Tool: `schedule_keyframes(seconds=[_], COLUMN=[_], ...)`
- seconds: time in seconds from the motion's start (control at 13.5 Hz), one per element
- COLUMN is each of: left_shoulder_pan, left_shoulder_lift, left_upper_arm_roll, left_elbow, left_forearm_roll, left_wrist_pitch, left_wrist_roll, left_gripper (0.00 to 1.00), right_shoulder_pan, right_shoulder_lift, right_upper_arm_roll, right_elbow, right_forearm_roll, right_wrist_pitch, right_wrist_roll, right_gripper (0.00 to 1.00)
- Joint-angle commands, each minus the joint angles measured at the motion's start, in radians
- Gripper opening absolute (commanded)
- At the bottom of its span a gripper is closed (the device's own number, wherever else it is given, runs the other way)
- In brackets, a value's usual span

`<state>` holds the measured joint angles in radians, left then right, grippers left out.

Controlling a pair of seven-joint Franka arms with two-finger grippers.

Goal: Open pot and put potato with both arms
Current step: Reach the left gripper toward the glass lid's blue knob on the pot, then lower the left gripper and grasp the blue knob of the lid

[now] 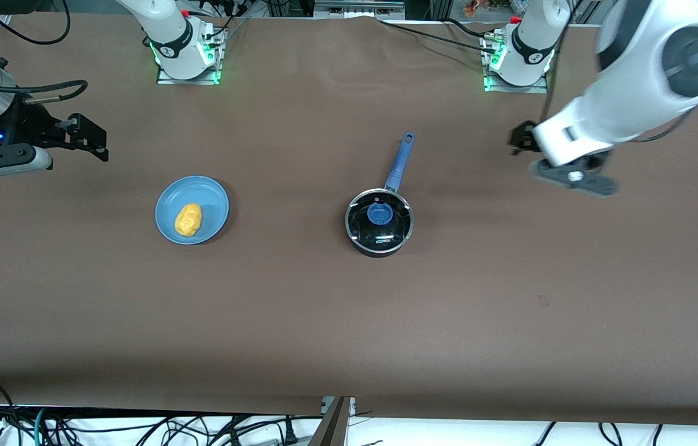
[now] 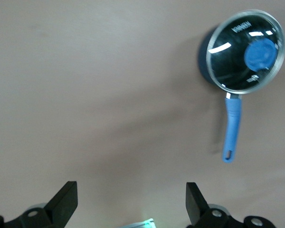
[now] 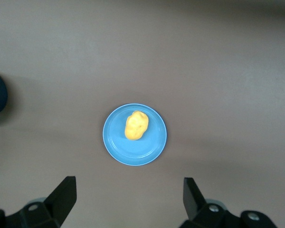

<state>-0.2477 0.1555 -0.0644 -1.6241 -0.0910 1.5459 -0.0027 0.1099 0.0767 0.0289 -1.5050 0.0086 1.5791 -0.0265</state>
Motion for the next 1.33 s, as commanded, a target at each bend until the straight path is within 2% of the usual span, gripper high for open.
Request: schedule_keyframes(seconds=[0.0,0.22,0.37,0.67,0.96,1.26], left_shoulder_pan=[-0.082,-0.2,-0.258,-0.323,-0.364,-0.375], left_shoulder_lift=[0.105,0.194,0.264,0.398,0.461,0.466], left_upper_arm_roll=[0.009,0.009,0.009,0.011,0.015,0.015], left_elbow=[0.035,0.038,0.073,0.079,0.079,0.072], left_forearm_roll=[-0.05,-0.065,-0.062,-0.05,-0.015,0.022], left_wrist_pitch=[0.105,0.258,0.386,0.649,0.707,0.701], left_wrist_roll=[-0.069,-0.282,-0.405,-0.457,-0.464,-0.49], left_gripper=[1.0,1.0,1.0,1.0,1.0,1.0], right_shoulder_pan=[0.002,0.002,0.001,-0.006,-0.016,-0.019], right_shoulder_lift=[0.009,0.008,0.009,0.009,0.015,0.017], right_upper_arm_roll=[-0.001,-0.001,-0.001,-0.004,-0.01,-0.009], right_elbow=[0.025,0.025,0.026,0.026,0.025,0.025], right_forearm_roll=[-0.004,-0.005,-0.007,-0.005,-0.004,-0.004], right_wrist_pitch=[-0.021,-0.019,-0.019,-0.019,-0.021,-0.021], right_wrist_roll=[0.003,-0.003,-0.012,-0.015,-0.01,-0.012], right_gripper=[0.99,0.99,0.99,0.99,0.99,0.99])
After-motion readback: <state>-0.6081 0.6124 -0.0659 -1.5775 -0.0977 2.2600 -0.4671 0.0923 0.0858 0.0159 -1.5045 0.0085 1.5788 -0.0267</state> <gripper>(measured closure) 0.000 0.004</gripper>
